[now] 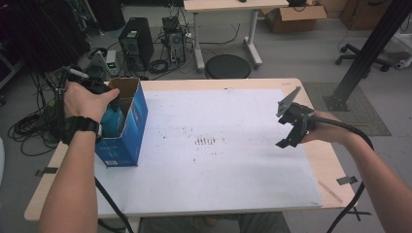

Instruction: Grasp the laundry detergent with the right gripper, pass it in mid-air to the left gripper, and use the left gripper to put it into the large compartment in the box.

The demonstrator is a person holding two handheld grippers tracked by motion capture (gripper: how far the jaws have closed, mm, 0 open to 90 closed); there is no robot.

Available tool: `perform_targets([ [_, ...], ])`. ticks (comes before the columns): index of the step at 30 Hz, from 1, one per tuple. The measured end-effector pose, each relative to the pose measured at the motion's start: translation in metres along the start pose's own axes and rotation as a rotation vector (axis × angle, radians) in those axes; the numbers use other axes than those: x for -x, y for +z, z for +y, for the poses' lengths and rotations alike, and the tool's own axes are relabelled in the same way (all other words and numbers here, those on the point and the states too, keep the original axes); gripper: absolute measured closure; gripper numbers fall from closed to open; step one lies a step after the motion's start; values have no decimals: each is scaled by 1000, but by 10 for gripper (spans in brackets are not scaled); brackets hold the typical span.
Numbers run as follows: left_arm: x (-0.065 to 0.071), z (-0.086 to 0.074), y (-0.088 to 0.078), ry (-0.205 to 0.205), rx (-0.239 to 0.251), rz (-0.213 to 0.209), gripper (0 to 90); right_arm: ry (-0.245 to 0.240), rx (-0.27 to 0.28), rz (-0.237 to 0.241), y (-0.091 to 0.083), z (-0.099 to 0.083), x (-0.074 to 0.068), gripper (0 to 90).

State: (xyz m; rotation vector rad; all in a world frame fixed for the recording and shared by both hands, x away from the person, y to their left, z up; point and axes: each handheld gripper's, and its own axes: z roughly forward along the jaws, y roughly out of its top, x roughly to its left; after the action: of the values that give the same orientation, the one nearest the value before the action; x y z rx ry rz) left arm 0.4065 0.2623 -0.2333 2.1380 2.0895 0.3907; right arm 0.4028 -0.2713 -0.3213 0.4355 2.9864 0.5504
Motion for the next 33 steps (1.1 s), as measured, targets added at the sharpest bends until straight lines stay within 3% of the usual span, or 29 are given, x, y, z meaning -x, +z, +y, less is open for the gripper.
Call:
perform_targets([
  [9,1,-4,20,0,-24,2,381,5,2,4,1,-1,0,67],
  [33,1,-9,36,14,-45,15,380,11,4,14,5,-1,-1,67],
])
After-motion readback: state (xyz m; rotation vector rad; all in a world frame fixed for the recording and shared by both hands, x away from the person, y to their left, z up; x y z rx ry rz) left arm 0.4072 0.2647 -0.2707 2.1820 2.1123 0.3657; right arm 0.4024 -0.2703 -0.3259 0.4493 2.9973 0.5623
